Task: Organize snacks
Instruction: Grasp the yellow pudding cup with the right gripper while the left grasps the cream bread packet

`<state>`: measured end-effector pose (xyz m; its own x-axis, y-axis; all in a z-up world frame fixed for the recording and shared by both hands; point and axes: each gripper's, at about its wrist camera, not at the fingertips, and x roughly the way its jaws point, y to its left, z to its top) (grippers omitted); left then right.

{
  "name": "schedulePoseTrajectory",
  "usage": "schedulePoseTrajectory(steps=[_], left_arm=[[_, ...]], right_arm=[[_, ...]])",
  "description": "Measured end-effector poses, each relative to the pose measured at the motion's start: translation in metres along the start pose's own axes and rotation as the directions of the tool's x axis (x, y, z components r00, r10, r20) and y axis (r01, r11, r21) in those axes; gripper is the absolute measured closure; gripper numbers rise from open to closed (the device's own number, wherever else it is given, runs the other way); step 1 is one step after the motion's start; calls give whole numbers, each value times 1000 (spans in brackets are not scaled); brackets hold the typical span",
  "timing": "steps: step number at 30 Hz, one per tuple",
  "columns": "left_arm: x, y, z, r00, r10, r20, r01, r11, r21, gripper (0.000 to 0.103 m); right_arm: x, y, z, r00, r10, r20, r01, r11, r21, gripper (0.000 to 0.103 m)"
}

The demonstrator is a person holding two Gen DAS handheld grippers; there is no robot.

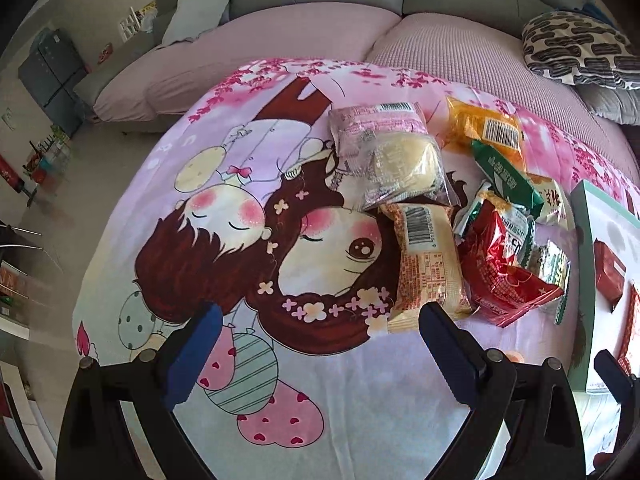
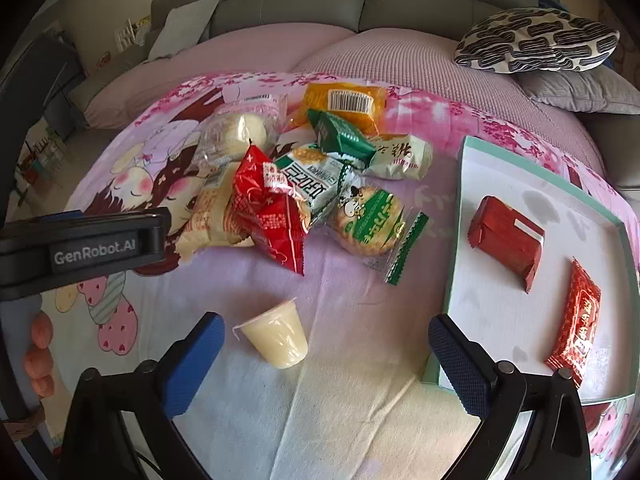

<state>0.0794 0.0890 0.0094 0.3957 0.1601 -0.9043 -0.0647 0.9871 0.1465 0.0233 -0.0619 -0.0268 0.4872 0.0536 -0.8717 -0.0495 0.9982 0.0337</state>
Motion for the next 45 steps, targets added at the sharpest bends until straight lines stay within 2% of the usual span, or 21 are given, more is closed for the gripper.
schedulePoseTrajectory(steps=[5, 9, 14, 20, 25, 27, 36, 45], left_arm=[[22, -6, -3, 997, 8, -76, -6, 1000, 23, 4], [31, -6, -5, 993, 23, -112, -20, 999, 30, 4], [30, -7, -4, 994, 19, -105, -16, 999, 29, 4], [30, -5, -2, 995, 9, -103, -7, 1000, 13, 4], [27, 2, 2, 996, -17, -91, 15, 1000, -19, 4], [27, 3, 2, 996, -27, -90, 24, 999, -33, 4], [26, 12, 7, 990, -118, -75, 109, 987, -121, 4], [36, 1, 23, 979, -195, -52, 184, 969, -166, 4]], right_arm=[[15, 5, -4, 999, 3, -55, -4, 1000, -20, 1], [25, 6, -5, 997, 7, -79, -9, 1000, -19, 13], [24, 12, -3, 998, 45, -47, -47, 998, -39, 22], [30, 18, -1, 996, 78, -44, -80, 995, -51, 42], [32, 14, 4, 997, 77, -29, -79, 996, -41, 46], [36, 11, 5, 996, 85, -38, -85, 996, -24, 52], [29, -5, 7, 996, 85, -19, -84, 996, 31, 53], [30, -12, 8, 997, 71, -27, -69, 996, 54, 53]])
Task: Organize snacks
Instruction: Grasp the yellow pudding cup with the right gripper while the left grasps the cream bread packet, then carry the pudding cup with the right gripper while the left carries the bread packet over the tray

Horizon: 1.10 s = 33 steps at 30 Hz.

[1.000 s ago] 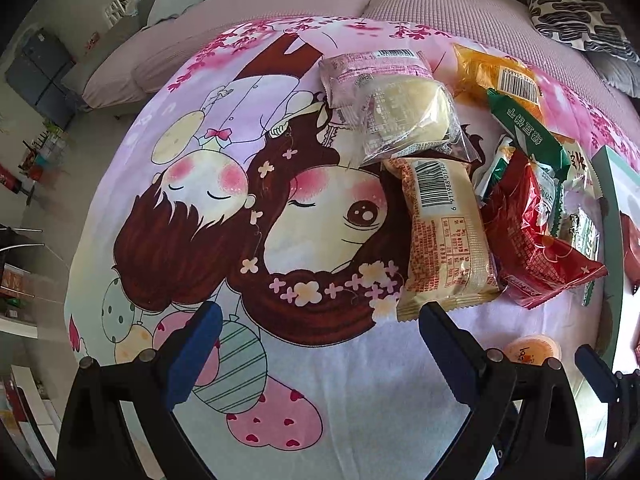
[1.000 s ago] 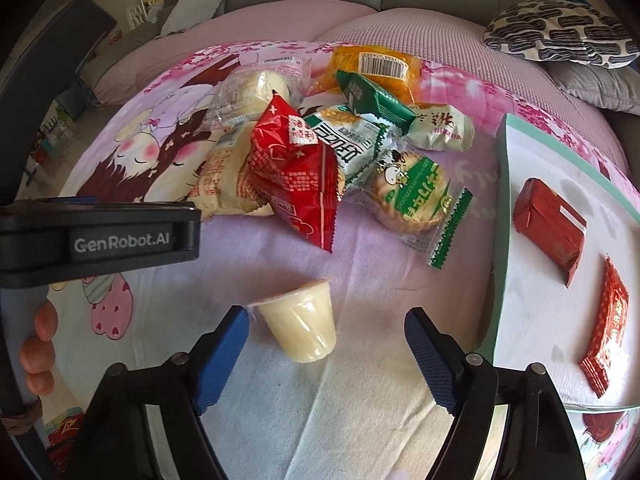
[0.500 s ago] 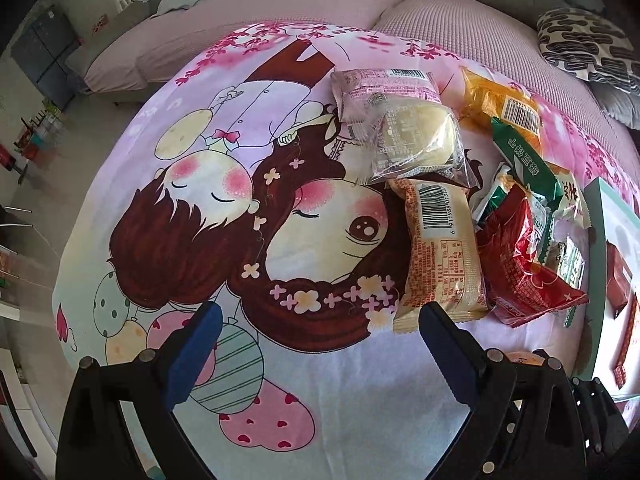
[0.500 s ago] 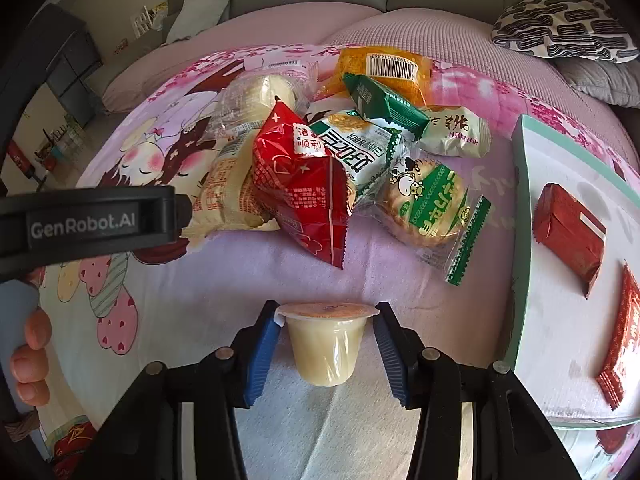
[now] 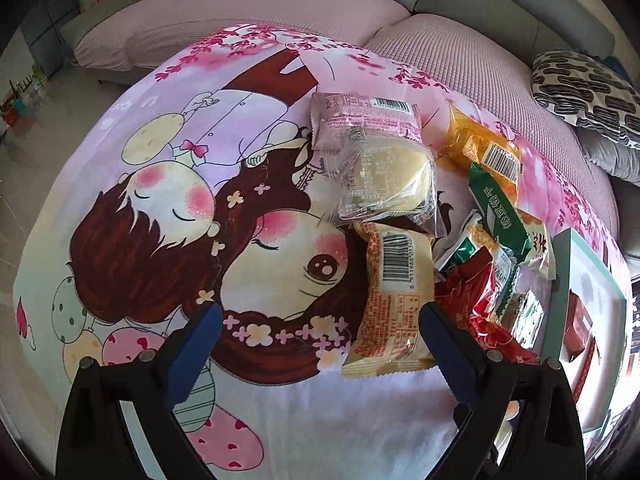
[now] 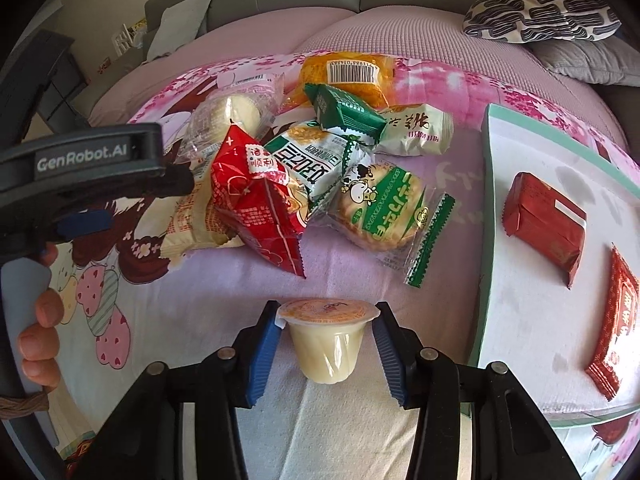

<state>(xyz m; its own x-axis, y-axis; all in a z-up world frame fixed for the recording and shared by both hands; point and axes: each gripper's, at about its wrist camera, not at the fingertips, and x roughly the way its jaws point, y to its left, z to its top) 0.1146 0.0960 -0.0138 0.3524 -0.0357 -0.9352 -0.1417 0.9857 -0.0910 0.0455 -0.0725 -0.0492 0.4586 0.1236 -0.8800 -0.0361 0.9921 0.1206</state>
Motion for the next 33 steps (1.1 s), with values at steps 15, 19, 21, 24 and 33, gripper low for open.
schedulePoseTrajectory(steps=[15, 19, 21, 24, 33], left_arm=[[32, -22, 3, 987, -146, -63, 147, 989, 16, 46], [37, -26, 1, 984, -162, -77, 164, 986, 21, 59], [35, -29, 2, 983, -169, -77, 172, 985, 28, 63], [31, -33, 0, 986, -153, -70, 157, 987, 45, 65], [0, -28, 1, 987, -158, 5, 158, 987, 40, 66]], right_arm=[[4, -3, 0, 1000, 7, -13, -7, 1000, 11, 53], [2, -4, 1, 1000, 10, -10, -10, 1000, 15, 53], [-1, -6, 0, 1000, 11, -2, -11, 1000, 21, 54], [-6, -8, 1, 1000, 20, 15, -21, 999, 34, 58], [-20, -13, 1, 998, 22, 53, -25, 998, 55, 58]])
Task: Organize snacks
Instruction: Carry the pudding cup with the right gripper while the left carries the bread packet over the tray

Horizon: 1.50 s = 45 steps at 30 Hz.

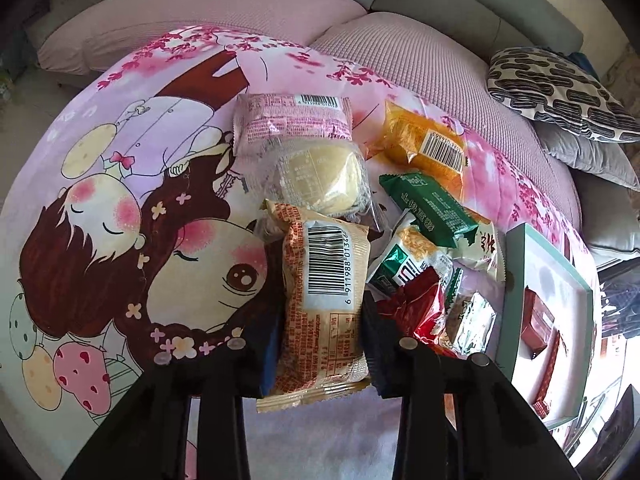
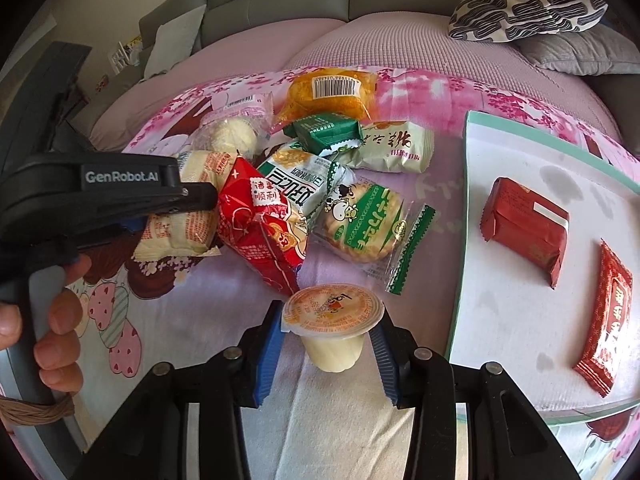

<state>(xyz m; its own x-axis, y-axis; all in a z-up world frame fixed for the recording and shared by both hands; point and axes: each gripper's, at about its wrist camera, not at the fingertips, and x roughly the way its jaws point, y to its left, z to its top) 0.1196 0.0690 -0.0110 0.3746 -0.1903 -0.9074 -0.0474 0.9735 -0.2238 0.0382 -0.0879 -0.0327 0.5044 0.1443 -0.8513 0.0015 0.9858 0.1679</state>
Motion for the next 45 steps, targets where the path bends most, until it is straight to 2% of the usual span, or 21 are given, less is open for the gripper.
schedulePoseTrajectory(steps=[10, 20, 26, 30, 36, 41, 45], left_arm=[[-45, 2, 0, 991, -30, 128, 30, 1000, 0, 66], [-53, -10, -3, 988, -29, 155, 25, 999, 24, 66], [-58, -27, -8, 984, -43, 170, 33, 998, 60, 66], [-62, -50, -15, 982, -73, 176, 52, 991, 126, 66], [-65, -105, -34, 978, -131, 165, 81, 957, 278, 66], [-66, -154, -54, 971, -198, 134, 129, 906, 403, 66], [-63, -186, -65, 966, -232, 110, 154, 865, 477, 66]], right_arm=[[-33, -8, 4, 995, 6, 101, -10, 999, 40, 58], [-45, -25, 7, 991, -1, 131, -10, 996, 84, 58], [-64, -63, 9, 983, -48, 175, 16, 984, 179, 58], [-77, -100, 5, 974, -110, 196, 53, 960, 276, 58], [-101, -161, -9, 953, -212, 216, 99, 894, 437, 58], [-118, -199, -23, 928, -299, 223, 135, 828, 545, 58], [-120, -220, -24, 906, -371, 202, 193, 789, 583, 58]])
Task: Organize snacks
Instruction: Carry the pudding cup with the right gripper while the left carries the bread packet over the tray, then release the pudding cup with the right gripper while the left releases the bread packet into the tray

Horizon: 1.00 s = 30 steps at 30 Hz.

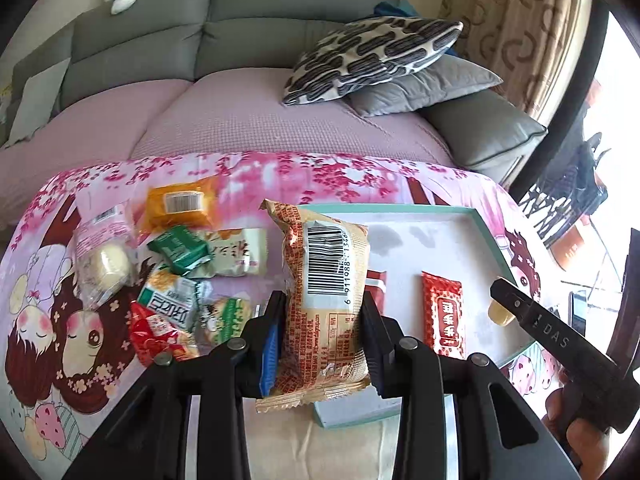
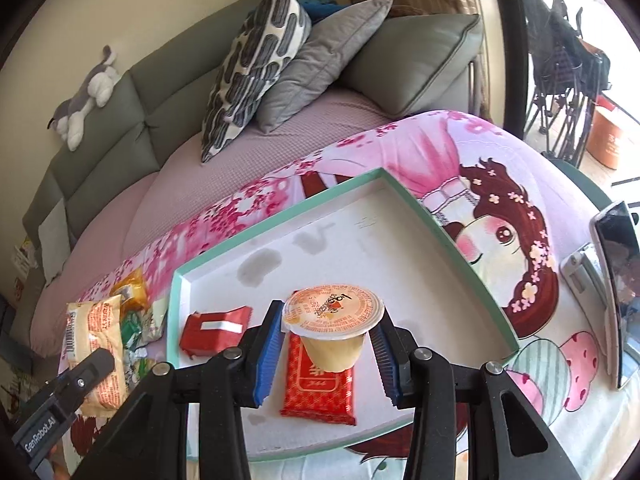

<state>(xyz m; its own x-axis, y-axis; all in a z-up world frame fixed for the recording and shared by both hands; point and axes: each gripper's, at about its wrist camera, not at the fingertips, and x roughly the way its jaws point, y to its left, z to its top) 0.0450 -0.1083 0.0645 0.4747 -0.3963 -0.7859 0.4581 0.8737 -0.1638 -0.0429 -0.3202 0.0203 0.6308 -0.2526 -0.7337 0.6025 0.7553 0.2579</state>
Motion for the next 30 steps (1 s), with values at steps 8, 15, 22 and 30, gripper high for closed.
schedulePoseTrajectory(steps=[8, 15, 22, 30], left_arm=[[37, -26, 23, 999, -47, -25, 48, 999, 22, 66], [81, -41, 38, 998, -39, -47, 40, 999, 17, 66], [113, -51, 44, 997, -50, -58, 52, 998, 30, 65], [137, -57, 43, 997, -29, -74, 33, 998, 60, 64]], right_arm=[[25, 0, 16, 999, 11, 35, -11, 1000, 10, 58], [44, -3, 25, 999, -23, 38, 23, 1000, 16, 58], [63, -17, 34, 999, -51, 18, 50, 997, 63, 58], [76, -13, 40, 995, -99, -10, 99, 994, 35, 56]])
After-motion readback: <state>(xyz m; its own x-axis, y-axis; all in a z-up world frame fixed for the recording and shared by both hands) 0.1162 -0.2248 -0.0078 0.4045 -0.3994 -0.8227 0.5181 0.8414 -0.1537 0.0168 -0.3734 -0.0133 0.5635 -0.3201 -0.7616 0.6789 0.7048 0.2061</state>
